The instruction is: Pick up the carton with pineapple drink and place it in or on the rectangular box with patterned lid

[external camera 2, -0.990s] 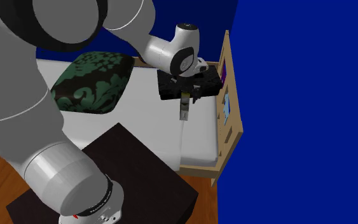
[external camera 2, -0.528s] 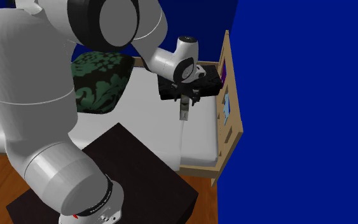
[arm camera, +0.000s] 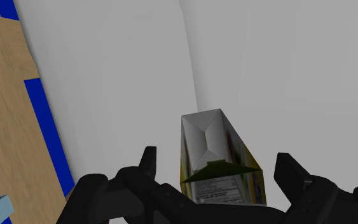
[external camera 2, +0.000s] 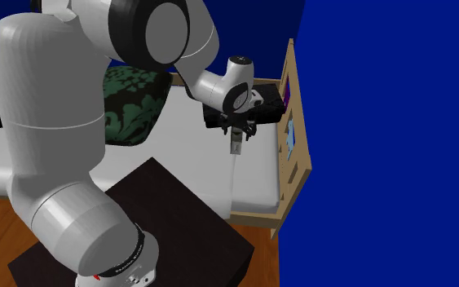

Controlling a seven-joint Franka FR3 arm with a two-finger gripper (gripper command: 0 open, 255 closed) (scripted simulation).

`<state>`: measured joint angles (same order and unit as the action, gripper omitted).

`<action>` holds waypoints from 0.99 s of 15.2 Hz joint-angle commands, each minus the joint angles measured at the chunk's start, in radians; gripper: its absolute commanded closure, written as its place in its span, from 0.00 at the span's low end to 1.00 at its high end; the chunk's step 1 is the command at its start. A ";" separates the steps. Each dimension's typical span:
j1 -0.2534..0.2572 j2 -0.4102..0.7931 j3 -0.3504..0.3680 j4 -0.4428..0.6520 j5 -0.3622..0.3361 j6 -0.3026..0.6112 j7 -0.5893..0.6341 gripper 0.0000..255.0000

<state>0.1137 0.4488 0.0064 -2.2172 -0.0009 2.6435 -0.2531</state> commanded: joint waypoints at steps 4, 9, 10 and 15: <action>0.000 0.001 0.000 0.000 0.000 0.001 0.000 0.00; 0.000 0.001 0.000 0.000 0.000 0.001 0.000 1.00; 0.000 0.001 0.000 0.000 0.000 0.001 0.000 1.00; 0.000 -0.012 0.000 -0.002 0.000 -0.009 0.000 1.00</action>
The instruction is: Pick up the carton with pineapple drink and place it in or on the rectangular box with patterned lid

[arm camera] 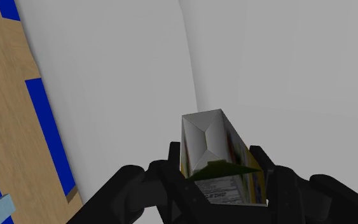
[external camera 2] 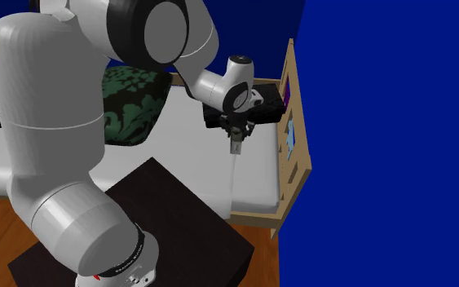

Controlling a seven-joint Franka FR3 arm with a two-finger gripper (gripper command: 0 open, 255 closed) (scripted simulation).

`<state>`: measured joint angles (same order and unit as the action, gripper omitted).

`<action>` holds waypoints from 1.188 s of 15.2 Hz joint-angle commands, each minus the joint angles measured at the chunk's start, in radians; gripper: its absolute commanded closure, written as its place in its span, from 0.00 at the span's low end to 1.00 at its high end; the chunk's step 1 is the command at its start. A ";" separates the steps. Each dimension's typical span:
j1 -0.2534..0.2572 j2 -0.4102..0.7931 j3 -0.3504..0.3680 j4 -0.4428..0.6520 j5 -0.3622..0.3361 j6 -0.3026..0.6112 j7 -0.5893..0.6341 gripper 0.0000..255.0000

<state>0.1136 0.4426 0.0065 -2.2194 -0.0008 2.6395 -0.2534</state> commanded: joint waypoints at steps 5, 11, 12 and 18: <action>0.000 -0.067 0.000 -0.007 0.001 -0.059 0.000 1.00; -0.001 -0.137 0.001 -0.009 0.001 -0.128 0.000 1.00; -0.001 -0.148 0.001 -0.009 0.001 -0.139 0.000 1.00; -0.001 -0.212 0.001 -0.001 0.002 -0.211 -0.001 1.00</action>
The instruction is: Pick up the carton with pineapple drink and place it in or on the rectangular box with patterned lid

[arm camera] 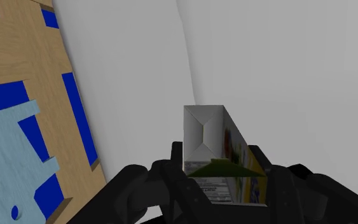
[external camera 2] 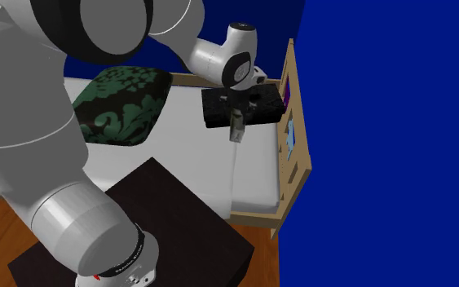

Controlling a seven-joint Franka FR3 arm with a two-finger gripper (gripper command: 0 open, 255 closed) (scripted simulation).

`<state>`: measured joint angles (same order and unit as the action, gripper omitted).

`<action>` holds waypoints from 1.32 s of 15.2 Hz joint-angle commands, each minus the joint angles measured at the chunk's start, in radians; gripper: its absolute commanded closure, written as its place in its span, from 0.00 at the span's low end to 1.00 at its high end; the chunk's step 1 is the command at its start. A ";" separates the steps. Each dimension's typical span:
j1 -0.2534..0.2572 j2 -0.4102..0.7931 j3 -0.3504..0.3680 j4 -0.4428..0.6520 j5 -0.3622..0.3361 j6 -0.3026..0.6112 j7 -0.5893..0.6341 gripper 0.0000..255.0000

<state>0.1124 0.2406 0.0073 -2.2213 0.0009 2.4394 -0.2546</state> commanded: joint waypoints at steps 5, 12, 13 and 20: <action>0.000 -0.059 0.000 0.013 0.001 -0.071 0.000 1.00; 0.000 -0.120 0.000 0.039 0.001 -0.159 0.000 1.00; 0.000 -0.128 0.000 0.044 0.001 -0.172 0.000 1.00; 0.037 0.042 0.024 0.333 -0.007 -0.291 0.064 1.00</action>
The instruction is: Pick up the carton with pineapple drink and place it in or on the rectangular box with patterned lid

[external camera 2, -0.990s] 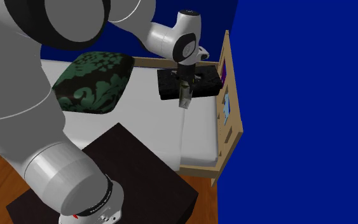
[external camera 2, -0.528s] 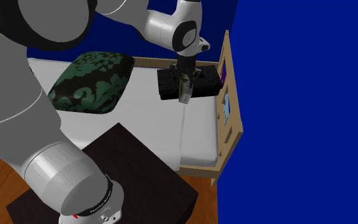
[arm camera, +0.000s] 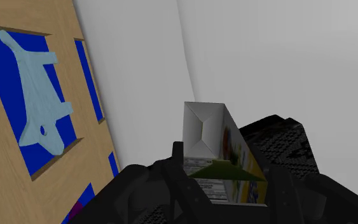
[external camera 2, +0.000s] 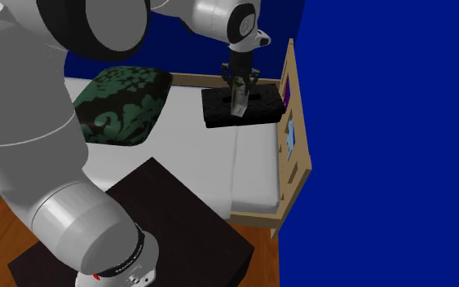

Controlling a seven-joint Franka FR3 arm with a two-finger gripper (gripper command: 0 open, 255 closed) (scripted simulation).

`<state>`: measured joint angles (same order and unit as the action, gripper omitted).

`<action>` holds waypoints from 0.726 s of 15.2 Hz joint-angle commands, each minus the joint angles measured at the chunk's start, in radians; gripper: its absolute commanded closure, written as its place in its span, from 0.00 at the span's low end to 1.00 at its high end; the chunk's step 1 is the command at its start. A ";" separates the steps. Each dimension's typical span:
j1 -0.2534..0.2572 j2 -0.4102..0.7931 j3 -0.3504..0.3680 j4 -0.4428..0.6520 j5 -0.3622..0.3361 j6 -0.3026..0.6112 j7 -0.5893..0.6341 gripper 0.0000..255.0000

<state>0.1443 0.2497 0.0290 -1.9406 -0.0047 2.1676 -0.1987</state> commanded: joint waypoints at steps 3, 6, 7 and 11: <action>0.024 0.132 0.010 0.217 -0.007 -0.085 0.037 1.00; 0.045 0.242 0.016 0.405 -0.013 -0.162 0.062 1.00; 0.052 0.282 0.017 0.475 -0.015 -0.192 0.069 1.00; 0.082 0.479 0.020 0.820 -0.023 -0.341 0.096 1.00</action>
<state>0.2159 0.6726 0.0478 -1.2152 -0.0254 1.8653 -0.1127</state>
